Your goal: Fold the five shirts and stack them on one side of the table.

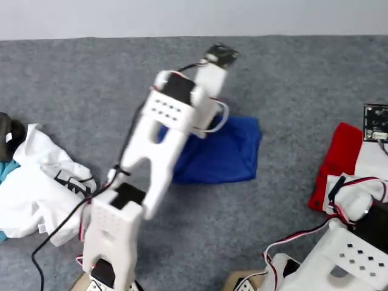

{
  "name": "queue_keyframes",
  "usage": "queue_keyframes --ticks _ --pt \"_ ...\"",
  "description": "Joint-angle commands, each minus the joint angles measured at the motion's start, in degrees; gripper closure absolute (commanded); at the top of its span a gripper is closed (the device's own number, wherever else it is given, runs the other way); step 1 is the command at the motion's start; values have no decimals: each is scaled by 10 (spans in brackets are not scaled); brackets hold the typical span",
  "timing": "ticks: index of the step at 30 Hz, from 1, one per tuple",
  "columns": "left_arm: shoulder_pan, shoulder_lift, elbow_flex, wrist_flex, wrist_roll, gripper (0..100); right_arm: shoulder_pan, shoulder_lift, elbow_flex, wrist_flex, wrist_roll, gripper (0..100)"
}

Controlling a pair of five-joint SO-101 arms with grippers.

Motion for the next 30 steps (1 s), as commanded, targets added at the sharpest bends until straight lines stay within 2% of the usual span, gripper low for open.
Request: queue_keyframes --ticks 1,11,18,26,28,30 --pt "35 38 -89 11 30 996 5 0 -2 22 -6 989" --pt "77 169 -231 11 47 995 5 0 -1 22 -6 989" --pt "79 180 -252 11 47 995 5 0 -1 22 -6 989" --pt "96 181 -249 -39 44 992 5 -1 28 22 -7 989" --pt "93 181 -248 -42 43 955 5 -12 31 22 -5 989" --pt "90 180 -249 -35 42 875 5 -31 32 22 -4 989"
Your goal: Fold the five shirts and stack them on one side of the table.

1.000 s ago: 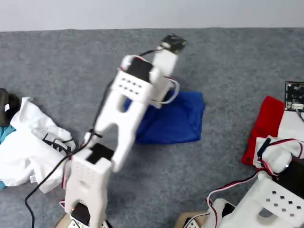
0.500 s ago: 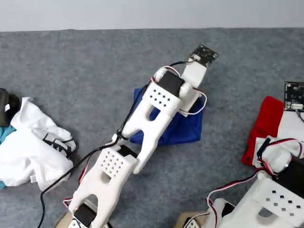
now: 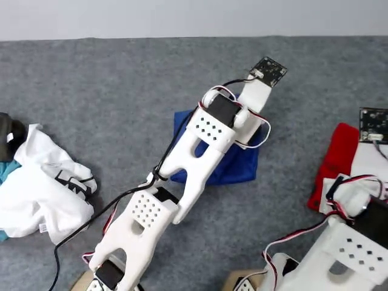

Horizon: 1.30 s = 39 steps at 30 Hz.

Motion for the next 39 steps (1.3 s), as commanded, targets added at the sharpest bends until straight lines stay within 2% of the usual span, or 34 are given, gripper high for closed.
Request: queue_keyframes --ticks 1,3,9,13,16,19,24,31,35,39 --pt "-5 -7 -22 1 1 831 5 -32 -2 22 -4 989" --pt "-8 -11 -22 15 1 771 5 -42 1 22 -4 989" --pt "-33 -31 -38 41 -13 764 5 -55 32 22 -3 989" --pt "-94 -81 -35 42 -11 768 1 -51 33 20 -5 989" --pt "-156 -137 -7 43 -13 817 -43 -37 42 7 -7 989" --pt "-213 -215 68 43 -15 889 -105 -5 47 -13 -9 989" --pt "-289 -369 262 43 -54 997 -178 93 45 -71 -90 989" --pt "-372 -567 512 41 -64 994 -277 240 44 -148 -204 989" --pt "-415 -631 599 40 -81 994 -319 281 44 -222 -258 989" --pt "-455 -666 655 40 -89 994 -366 292 46 -289 -280 989"
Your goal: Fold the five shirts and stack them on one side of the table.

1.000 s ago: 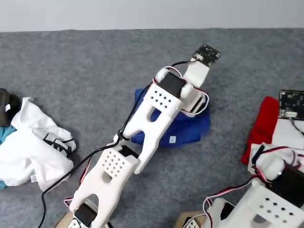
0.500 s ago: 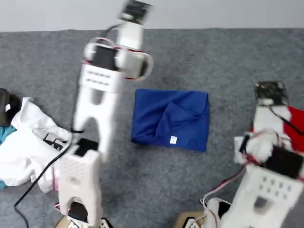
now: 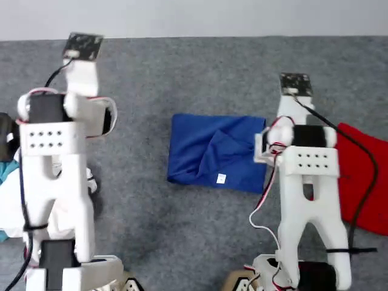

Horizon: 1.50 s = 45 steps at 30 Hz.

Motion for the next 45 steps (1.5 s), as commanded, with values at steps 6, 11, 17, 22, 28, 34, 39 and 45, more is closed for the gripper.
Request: queue_keyframes --ticks 6,11,17,22,28,34,39,45 --pt "-79 -68 77 12 -8 994 -92 57 -4 -140 -51 989" --pt "-98 -72 102 12 -9 994 -131 125 -6 -202 -51 989" --pt "-126 -71 102 12 -9 994 -161 194 -6 -248 -51 989" --pt "-125 -71 102 11 -10 994 -149 254 -4 -240 -50 989" --pt "-124 -68 102 11 -28 994 -115 255 -30 -107 -12 989" --pt "-122 -68 102 -7 -28 994 -65 222 -54 15 19 989" --pt "-121 -68 102 -9 -28 994 -52 173 -76 45 78 989" --pt "-121 -67 102 -9 -28 994 -93 168 -135 -86 82 989"
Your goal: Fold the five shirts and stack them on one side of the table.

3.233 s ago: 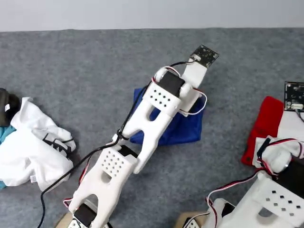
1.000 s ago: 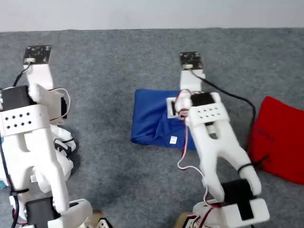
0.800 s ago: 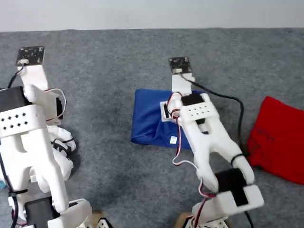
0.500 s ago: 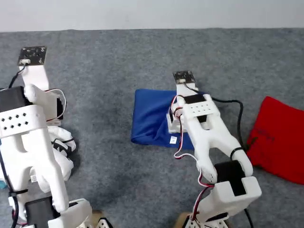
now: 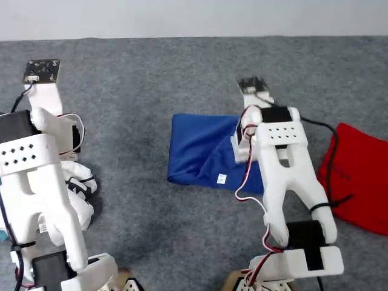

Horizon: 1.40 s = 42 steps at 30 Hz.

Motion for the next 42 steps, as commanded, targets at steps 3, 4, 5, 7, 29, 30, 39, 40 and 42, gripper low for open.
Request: queue_keyframes --ticks 3,4,5,7,29,30,39,40,42 --pt "1 -17 1 -9 -5 994 -46 15 -47 -136 11 989" --pt "1 -17 1 -9 -5 994 -53 30 -47 -151 11 989" --pt "1 -17 1 -9 -5 994 -58 47 -47 -162 11 989" --pt "1 -17 1 -9 -5 994 -66 84 -47 -180 9 989" --pt "1 -17 1 -9 -5 994 -5 81 -104 152 11 989" --pt "1 -17 1 -9 -5 994 -7 80 -115 154 11 989" --pt "33 -17 1 -5 -4 994 -87 124 -177 72 8 989" --pt "34 -18 1 -5 -3 994 -89 140 -177 73 8 989" --pt "33 -18 1 -5 -3 994 -85 175 -176 92 8 989"
